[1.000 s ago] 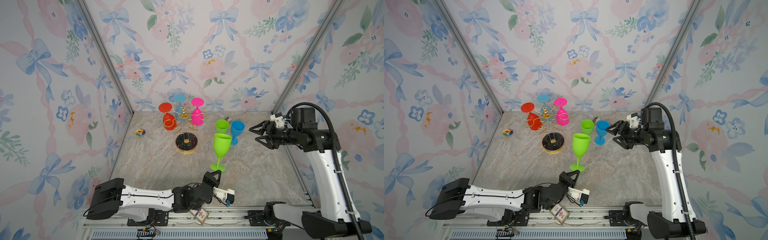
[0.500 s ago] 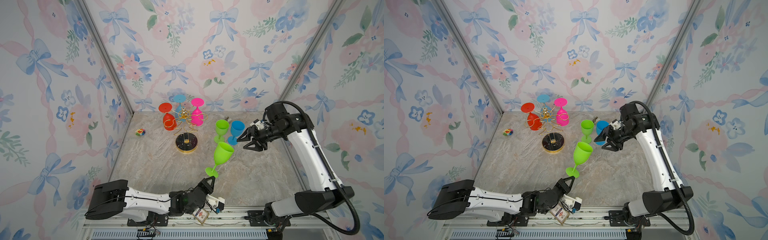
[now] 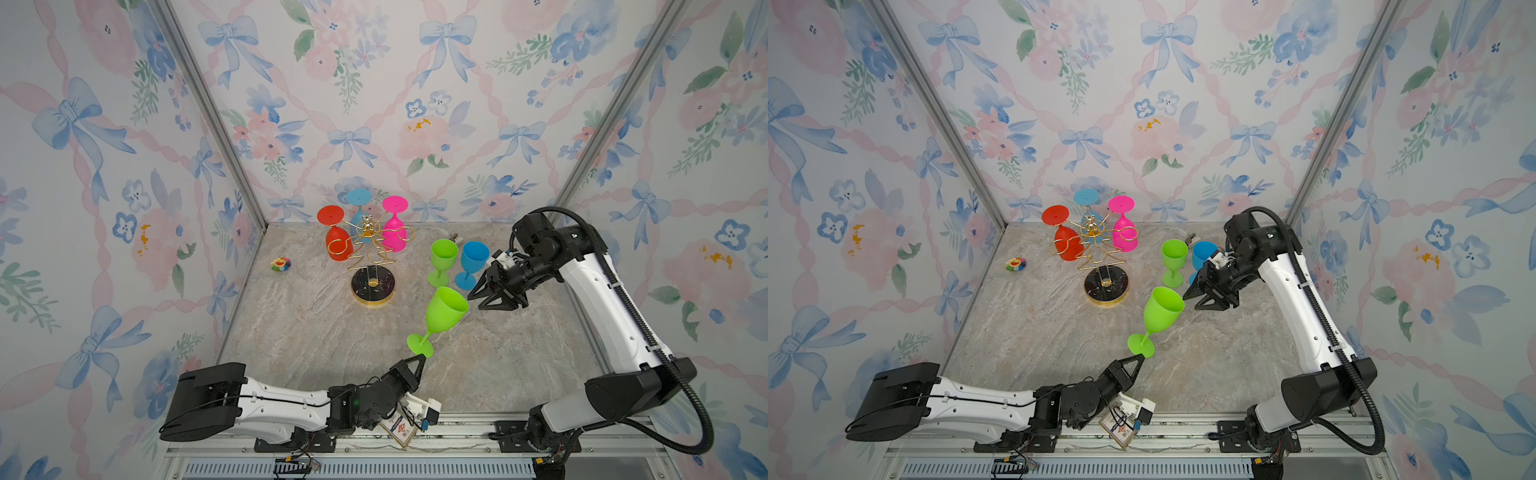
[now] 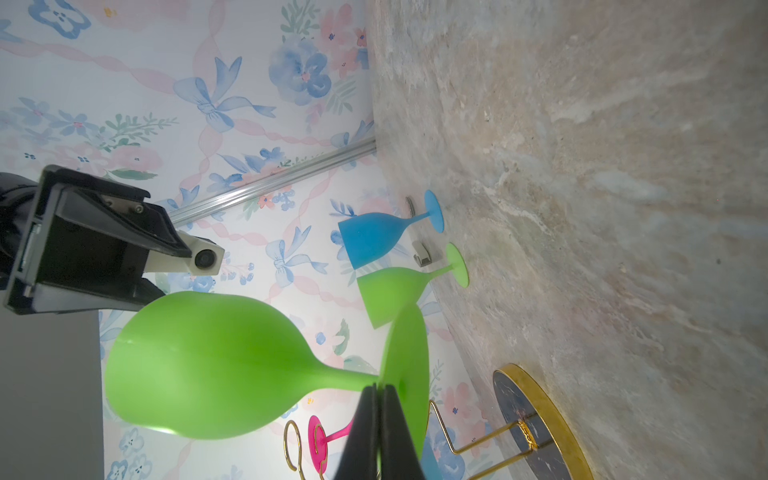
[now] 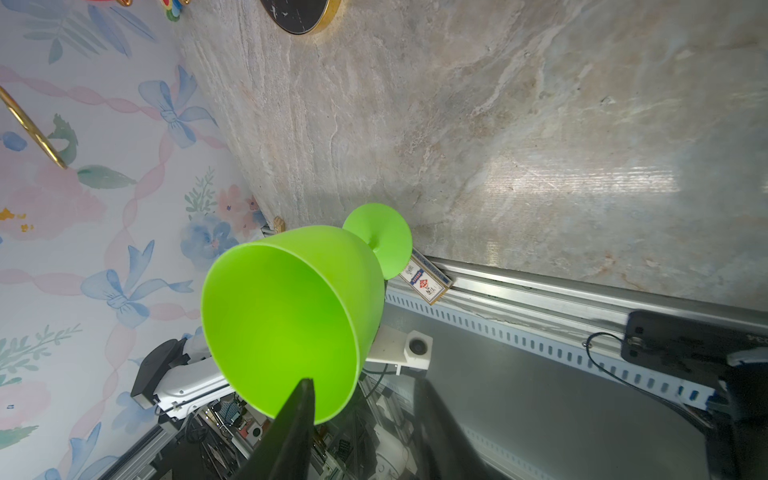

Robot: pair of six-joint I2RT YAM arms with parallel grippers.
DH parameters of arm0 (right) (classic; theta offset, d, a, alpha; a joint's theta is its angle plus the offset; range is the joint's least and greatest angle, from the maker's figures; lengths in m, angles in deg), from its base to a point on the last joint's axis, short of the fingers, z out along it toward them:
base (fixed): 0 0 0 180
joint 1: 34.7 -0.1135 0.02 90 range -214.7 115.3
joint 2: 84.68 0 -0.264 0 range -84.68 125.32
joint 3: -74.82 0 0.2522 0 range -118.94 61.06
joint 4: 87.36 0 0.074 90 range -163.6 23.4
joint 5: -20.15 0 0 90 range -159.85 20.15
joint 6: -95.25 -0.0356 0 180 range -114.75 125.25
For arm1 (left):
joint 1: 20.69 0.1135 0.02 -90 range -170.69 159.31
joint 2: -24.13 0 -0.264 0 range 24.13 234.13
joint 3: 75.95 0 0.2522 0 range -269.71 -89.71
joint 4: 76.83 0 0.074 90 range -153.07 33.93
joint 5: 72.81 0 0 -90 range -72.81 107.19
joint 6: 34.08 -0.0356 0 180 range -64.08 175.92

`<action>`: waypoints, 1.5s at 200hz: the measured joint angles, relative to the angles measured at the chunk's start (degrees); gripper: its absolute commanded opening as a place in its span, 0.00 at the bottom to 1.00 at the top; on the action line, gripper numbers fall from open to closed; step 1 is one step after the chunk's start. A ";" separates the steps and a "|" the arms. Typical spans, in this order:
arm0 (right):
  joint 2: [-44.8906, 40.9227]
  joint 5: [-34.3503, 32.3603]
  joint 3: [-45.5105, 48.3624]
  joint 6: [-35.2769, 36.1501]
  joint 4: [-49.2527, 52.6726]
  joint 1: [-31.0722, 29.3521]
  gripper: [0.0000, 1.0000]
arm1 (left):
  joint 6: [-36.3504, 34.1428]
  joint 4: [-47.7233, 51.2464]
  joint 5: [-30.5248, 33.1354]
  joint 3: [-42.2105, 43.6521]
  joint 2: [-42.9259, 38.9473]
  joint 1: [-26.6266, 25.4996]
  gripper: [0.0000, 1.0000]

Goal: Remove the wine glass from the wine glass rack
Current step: 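Grasp the lime green glass's bowl rim with the right gripper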

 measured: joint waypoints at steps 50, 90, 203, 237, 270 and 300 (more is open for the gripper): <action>1.81 1.07 0.00 0.26 0.02 -0.83 0.37 | -0.11 -0.02 0.00 0.02 -0.57 0.00 0.00; 1.84 1.53 0.00 0.46 0.13 -1.07 0.31 | -0.13 -0.07 -0.02 0.02 -0.57 0.00 0.00; 2.93 2.32 1.20 0.48 0.24 -3.15 0.24 | -0.31 -0.02 -0.20 0.02 -0.96 0.00 0.00; 2.97 2.64 1.51 0.83 0.28 -3.39 0.18 | -0.31 0.04 -0.20 0.02 -0.96 0.00 0.00; 3.37 2.84 1.51 1.31 0.68 -3.41 0.15 | -0.31 0.09 -0.42 0.02 -0.96 -0.04 0.00; 3.45 2.78 1.53 1.97 1.14 -3.41 0.10 | -0.31 0.33 -0.59 0.02 -0.96 -0.04 0.00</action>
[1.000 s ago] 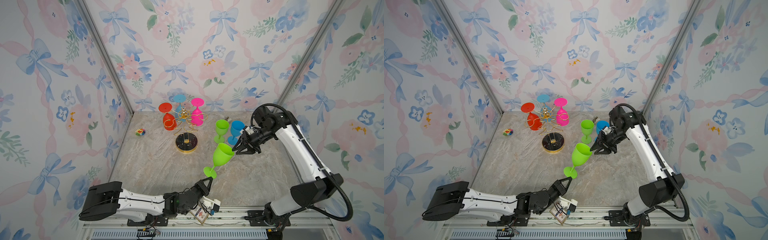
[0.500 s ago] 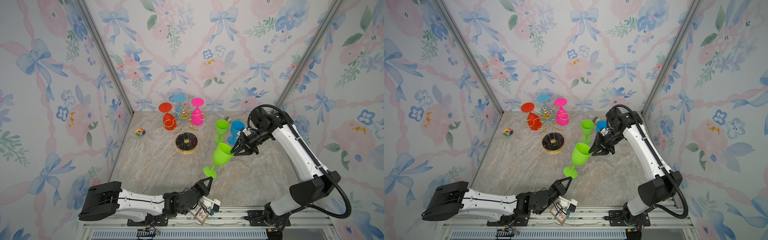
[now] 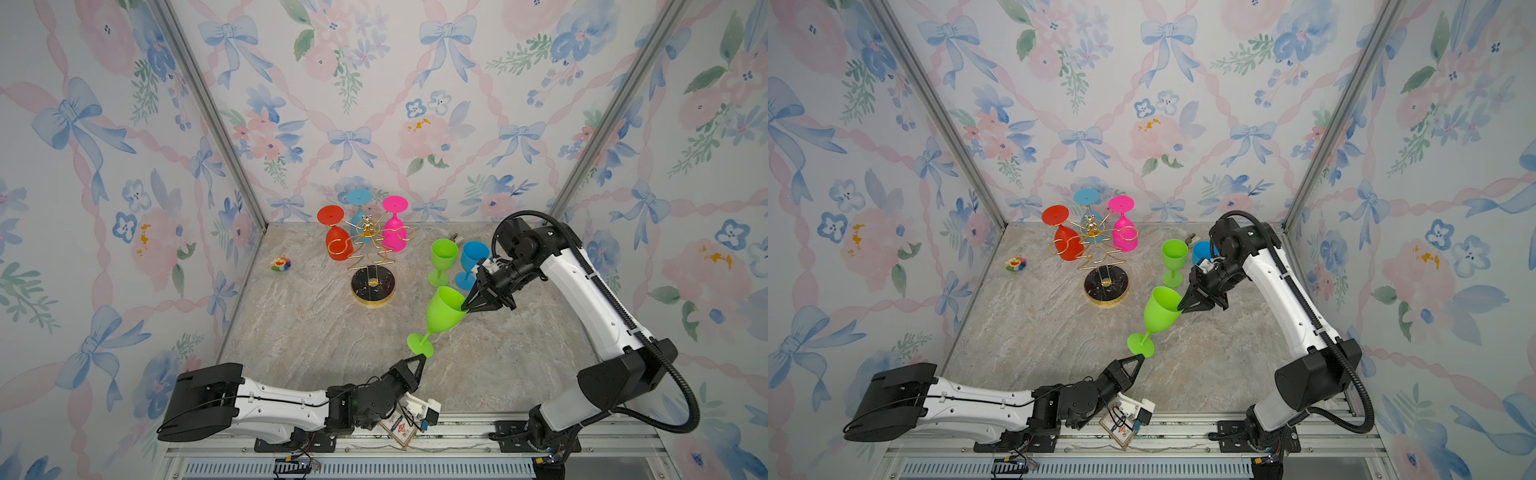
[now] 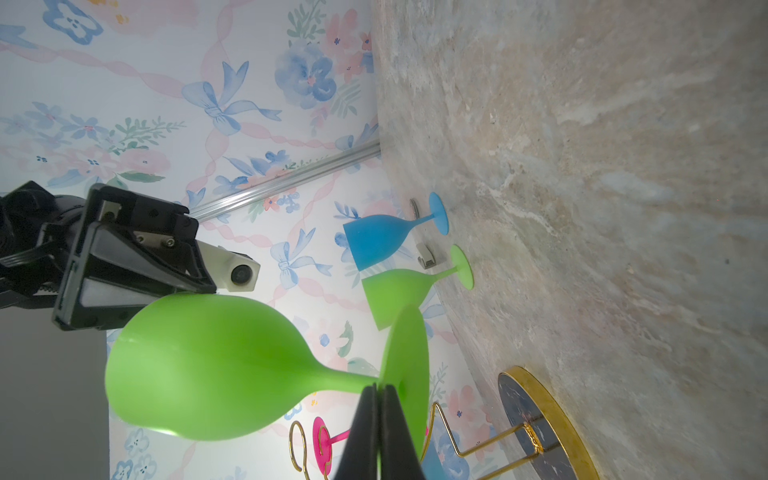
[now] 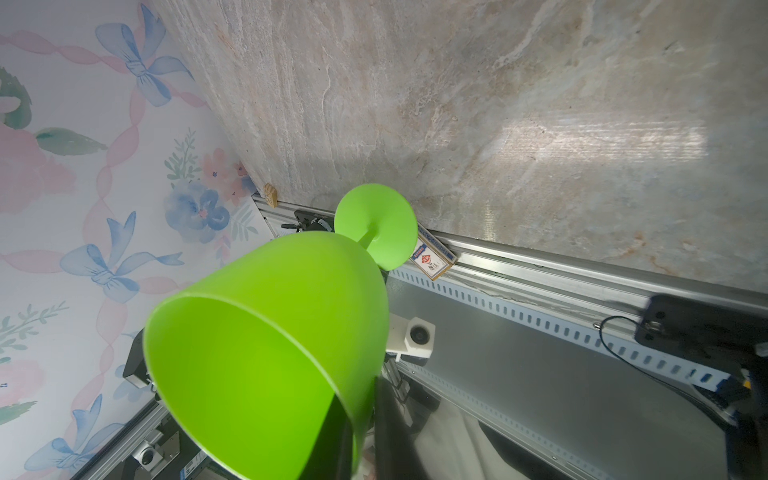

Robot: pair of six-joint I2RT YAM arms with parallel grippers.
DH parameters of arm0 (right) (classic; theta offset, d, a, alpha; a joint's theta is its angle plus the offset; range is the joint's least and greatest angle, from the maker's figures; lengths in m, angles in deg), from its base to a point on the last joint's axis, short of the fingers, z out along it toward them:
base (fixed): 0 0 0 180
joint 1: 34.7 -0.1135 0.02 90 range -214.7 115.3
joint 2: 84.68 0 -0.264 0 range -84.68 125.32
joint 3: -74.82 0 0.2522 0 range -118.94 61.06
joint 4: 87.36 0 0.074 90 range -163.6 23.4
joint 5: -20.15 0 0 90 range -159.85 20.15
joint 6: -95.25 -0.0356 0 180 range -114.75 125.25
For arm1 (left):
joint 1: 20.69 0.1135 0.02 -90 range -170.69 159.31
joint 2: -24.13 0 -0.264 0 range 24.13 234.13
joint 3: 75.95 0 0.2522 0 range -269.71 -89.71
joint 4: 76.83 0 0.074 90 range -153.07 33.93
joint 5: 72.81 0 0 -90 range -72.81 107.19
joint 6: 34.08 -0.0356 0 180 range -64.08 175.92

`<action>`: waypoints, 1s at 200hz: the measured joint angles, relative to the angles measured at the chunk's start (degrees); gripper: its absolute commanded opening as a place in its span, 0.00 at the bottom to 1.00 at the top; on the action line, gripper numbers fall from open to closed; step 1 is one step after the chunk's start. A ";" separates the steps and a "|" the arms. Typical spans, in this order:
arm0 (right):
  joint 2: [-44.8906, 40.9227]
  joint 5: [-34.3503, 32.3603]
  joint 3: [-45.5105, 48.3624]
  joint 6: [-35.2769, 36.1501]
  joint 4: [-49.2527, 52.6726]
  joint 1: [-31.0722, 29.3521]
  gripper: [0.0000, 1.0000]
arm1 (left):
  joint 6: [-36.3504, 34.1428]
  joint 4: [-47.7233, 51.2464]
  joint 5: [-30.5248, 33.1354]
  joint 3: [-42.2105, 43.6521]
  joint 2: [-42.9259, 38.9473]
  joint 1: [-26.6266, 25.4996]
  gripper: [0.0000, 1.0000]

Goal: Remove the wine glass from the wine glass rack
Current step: 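Grasp the lime green glass's bowl rim with the right gripper, then open the left gripper off the foot while right lifts the glass away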

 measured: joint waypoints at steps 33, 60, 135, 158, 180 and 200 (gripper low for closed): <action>0.00 -1.57 1.16 0.55 0.72 0.04 0.05 | 0.00 1.27 0.48 0.00 -0.11 0.00 0.00; 0.00 -2.32 2.40 0.66 0.94 0.04 0.02 | 0.02 2.38 0.66 0.09 -0.37 0.00 0.00; 0.09 -1.44 2.64 1.53 1.90 0.79 0.00 | 0.33 4.28 0.42 0.35 -3.19 0.00 0.16; 0.39 -0.57 2.64 1.68 1.90 0.92 0.00 | 0.92 4.72 -0.04 0.37 -3.58 0.00 0.23; 0.63 -0.35 2.64 1.95 1.92 1.14 0.00 | 1.18 5.62 -0.24 0.55 -4.46 0.00 0.25; 0.74 -0.35 2.64 2.03 1.88 1.70 0.00 | 1.53 6.01 -0.44 0.72 -5.01 0.00 0.32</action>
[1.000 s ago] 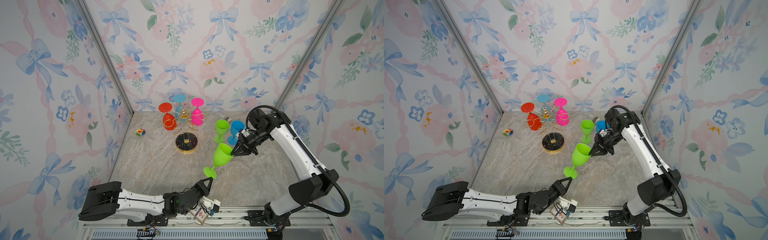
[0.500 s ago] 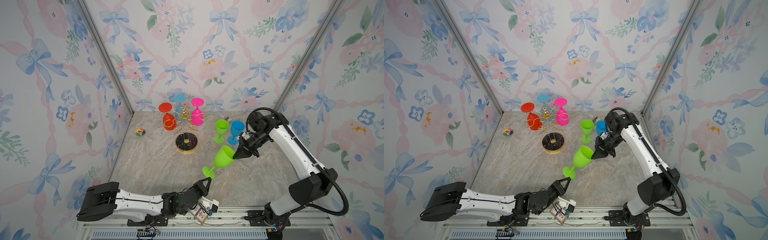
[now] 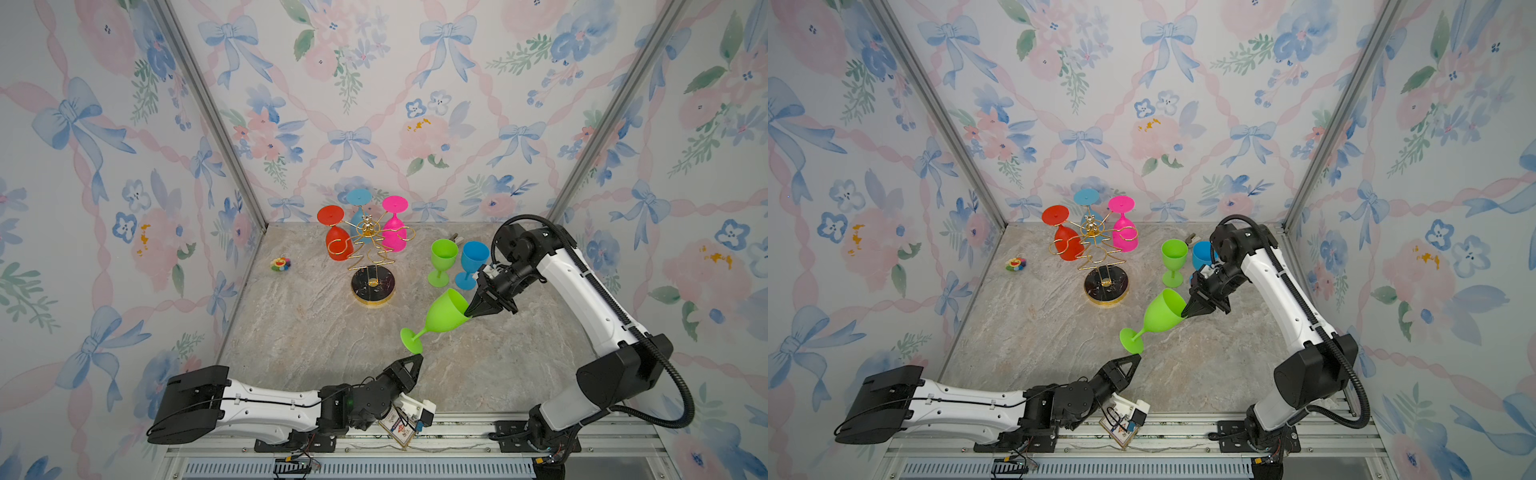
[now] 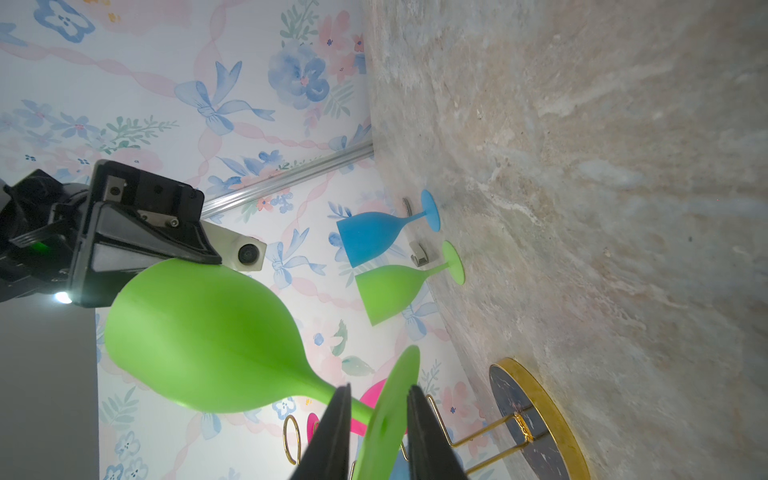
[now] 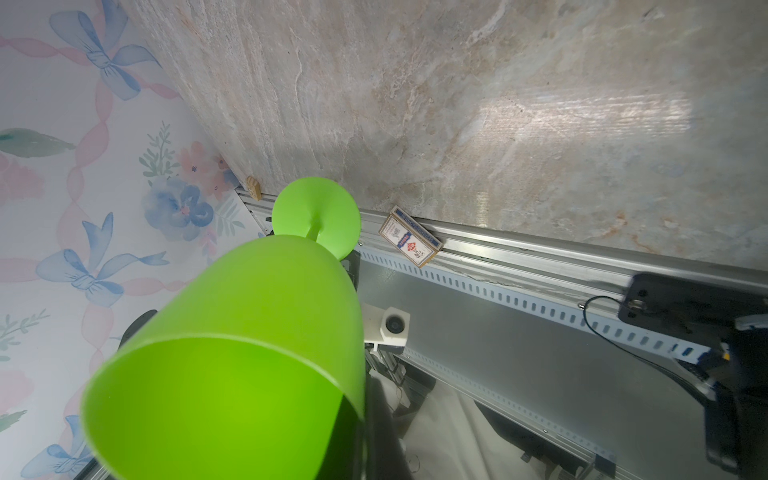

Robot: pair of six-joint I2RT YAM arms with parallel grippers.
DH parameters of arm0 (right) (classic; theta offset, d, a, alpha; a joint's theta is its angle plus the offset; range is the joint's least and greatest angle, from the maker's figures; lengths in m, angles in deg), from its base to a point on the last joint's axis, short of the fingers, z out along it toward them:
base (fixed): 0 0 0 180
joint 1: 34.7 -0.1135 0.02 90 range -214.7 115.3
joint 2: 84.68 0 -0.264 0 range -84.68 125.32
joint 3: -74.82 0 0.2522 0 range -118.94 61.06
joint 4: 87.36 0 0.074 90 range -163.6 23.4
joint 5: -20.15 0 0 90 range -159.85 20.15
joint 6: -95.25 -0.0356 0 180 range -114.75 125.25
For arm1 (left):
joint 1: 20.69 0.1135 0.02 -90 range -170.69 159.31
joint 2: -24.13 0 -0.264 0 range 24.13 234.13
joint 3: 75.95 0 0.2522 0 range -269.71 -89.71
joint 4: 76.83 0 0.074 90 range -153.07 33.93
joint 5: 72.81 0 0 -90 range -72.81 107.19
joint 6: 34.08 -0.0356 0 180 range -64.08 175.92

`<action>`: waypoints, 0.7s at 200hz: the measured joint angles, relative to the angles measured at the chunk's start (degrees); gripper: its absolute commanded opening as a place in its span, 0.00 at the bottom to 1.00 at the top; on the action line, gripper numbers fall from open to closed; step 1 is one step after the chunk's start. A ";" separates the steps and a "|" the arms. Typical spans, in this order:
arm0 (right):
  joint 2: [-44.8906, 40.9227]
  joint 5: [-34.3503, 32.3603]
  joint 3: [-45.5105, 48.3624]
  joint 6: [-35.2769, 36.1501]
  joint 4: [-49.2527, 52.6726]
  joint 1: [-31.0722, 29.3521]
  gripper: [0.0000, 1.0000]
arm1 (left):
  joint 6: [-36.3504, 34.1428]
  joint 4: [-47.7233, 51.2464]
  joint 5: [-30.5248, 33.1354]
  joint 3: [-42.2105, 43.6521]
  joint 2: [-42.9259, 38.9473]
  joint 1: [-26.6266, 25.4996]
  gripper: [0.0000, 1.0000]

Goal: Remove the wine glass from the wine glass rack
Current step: 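Open the left gripper off the foot while right lifts the glass away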

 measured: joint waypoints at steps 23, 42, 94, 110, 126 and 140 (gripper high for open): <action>0.15 -0.76 0.00 0.04 -0.42 1.64 0.00 | 1.09 0.13 -0.04 0.00 -0.17 0.00 0.61; 0.22 -3.56 -1.01 -0.02 -0.94 3.50 0.00 | 3.15 0.33 -0.22 -0.04 -0.17 0.00 0.82; -1.25 -14.01 -1.60 -2.73 -5.01 7.54 0.00 | 16.44 1.18 3.39 -8.31 3.65 -0.33 0.94; -2.19 -18.43 -1.60 -3.58 -5.20 8.55 0.00 | 20.72 1.22 5.35 -11.54 5.35 -0.44 0.96; -2.71 -23.61 -1.90 -5.01 -4.63 9.49 0.00 | 25.31 1.27 7.72 -14.27 6.69 -0.44 0.98; -2.73 -28.74 -2.27 -6.69 -4.02 10.12 0.00 | 29.66 1.90 10.19 -16.68 7.45 -0.44 0.98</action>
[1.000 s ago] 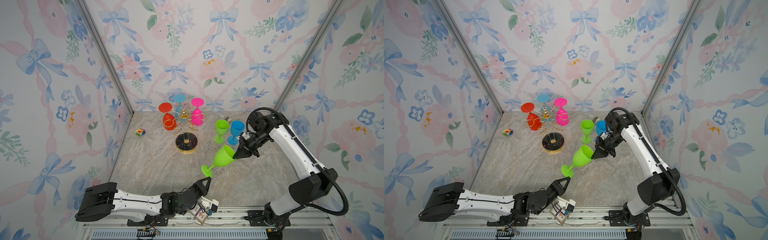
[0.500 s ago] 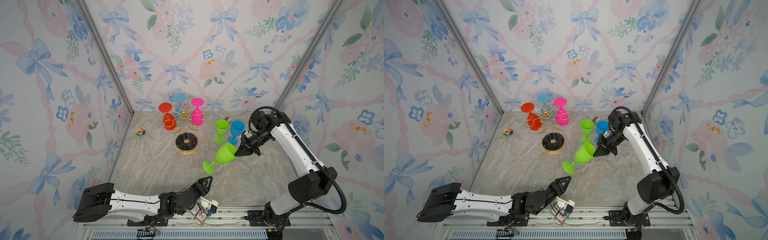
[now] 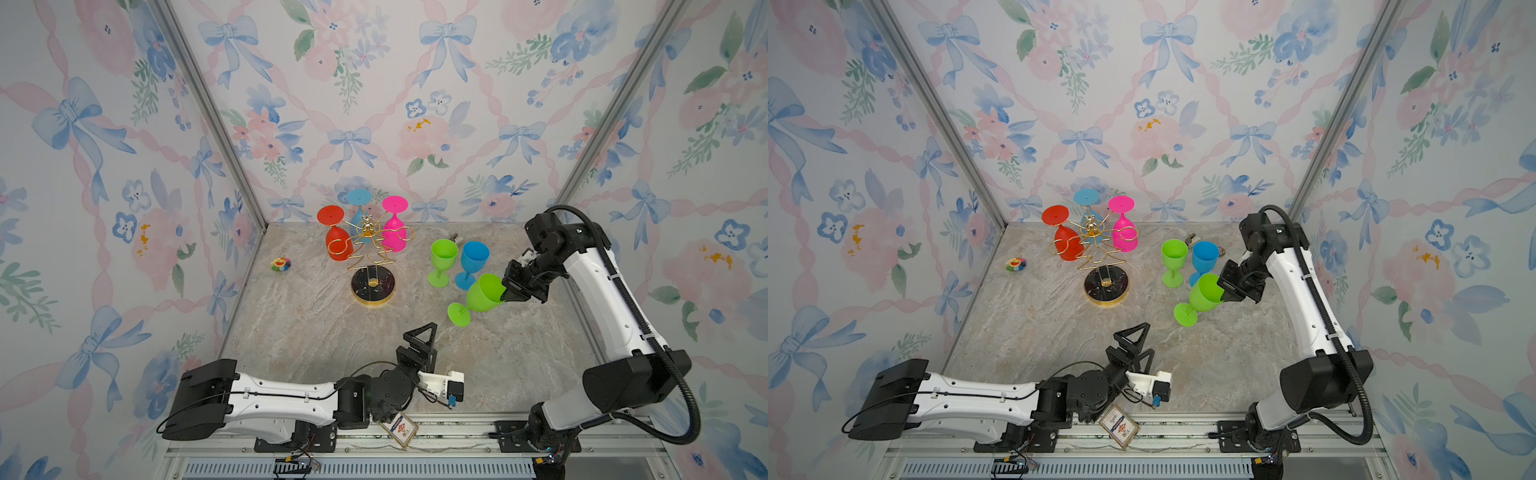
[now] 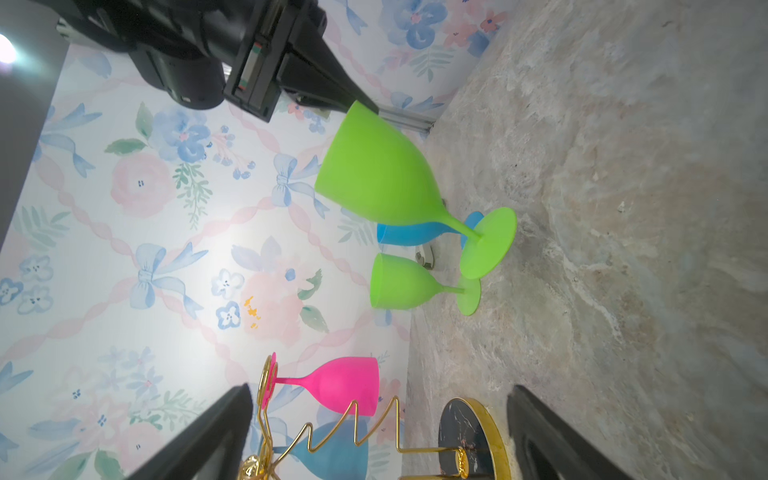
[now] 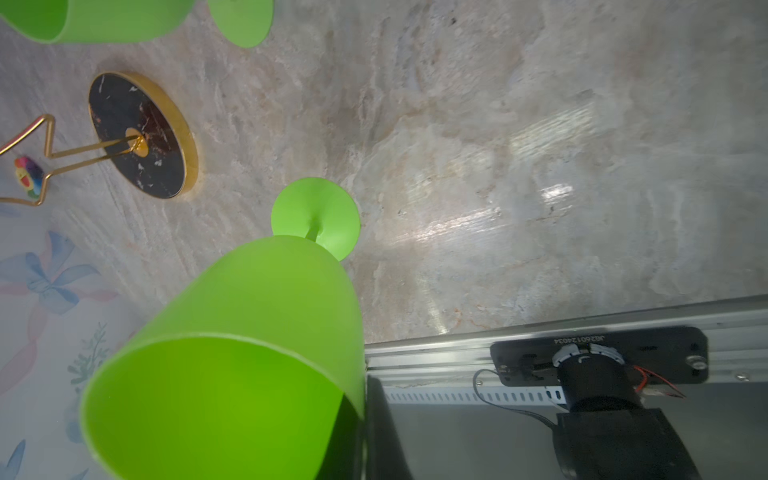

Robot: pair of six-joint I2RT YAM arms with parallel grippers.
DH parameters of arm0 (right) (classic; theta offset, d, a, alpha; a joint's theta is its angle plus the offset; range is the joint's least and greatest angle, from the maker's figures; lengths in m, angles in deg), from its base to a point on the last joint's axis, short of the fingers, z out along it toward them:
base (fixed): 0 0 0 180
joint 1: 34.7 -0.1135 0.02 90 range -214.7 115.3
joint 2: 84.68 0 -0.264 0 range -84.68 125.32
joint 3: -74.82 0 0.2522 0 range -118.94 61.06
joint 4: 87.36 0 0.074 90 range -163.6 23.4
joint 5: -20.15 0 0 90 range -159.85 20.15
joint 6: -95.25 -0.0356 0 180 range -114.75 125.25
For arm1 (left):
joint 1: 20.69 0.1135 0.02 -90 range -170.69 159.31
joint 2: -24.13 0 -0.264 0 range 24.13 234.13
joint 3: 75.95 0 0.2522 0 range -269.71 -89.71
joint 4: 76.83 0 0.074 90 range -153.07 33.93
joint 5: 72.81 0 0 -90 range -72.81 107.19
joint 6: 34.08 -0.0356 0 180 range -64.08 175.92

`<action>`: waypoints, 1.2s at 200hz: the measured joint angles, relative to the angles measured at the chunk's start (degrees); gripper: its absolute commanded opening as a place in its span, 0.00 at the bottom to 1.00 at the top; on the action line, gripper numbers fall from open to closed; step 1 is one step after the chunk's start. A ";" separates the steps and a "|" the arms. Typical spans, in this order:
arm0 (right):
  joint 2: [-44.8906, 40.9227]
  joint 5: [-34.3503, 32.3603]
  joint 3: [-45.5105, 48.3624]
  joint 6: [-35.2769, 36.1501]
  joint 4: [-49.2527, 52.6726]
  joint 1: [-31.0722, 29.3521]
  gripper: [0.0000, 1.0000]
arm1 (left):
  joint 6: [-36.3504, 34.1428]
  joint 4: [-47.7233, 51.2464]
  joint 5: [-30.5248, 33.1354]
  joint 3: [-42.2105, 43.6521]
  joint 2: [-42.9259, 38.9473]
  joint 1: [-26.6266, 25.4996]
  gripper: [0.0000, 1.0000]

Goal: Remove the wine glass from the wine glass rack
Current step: 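Open the left gripper off the foot while right lifts the glass away, then set the lime green glass upright beside the blue glass with right while left withdraws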

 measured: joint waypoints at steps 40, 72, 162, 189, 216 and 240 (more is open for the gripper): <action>-0.09 -11.69 0.00 -4.09 1.73 1.40 0.00 | 18.14 13.97 4.04 -14.47 1.07 -0.02 0.98; -0.07 -17.29 -0.42 -5.99 1.84 3.56 0.00 | 26.69 20.02 7.80 -18.69 -0.35 -0.11 0.98; 9.29 -22.01 -9.90 -7.89 -1.20 8.90 0.00 | 48.81 43.87 7.15 -36.33 -1.99 2.86 0.98; 12.50 -21.97 -10.64 -8.26 -2.78 8.92 0.00 | 56.08 48.28 0.76 -37.83 -4.52 11.69 0.98; 16.39 -21.94 -13.77 -8.28 -3.41 8.92 0.00 | 61.94 51.67 -6.64 -39.12 -6.38 22.53 0.98; 19.02 -21.97 -16.17 -8.09 -4.48 8.92 0.00 | 65.22 54.34 -11.10 -42.58 -5.90 28.13 0.98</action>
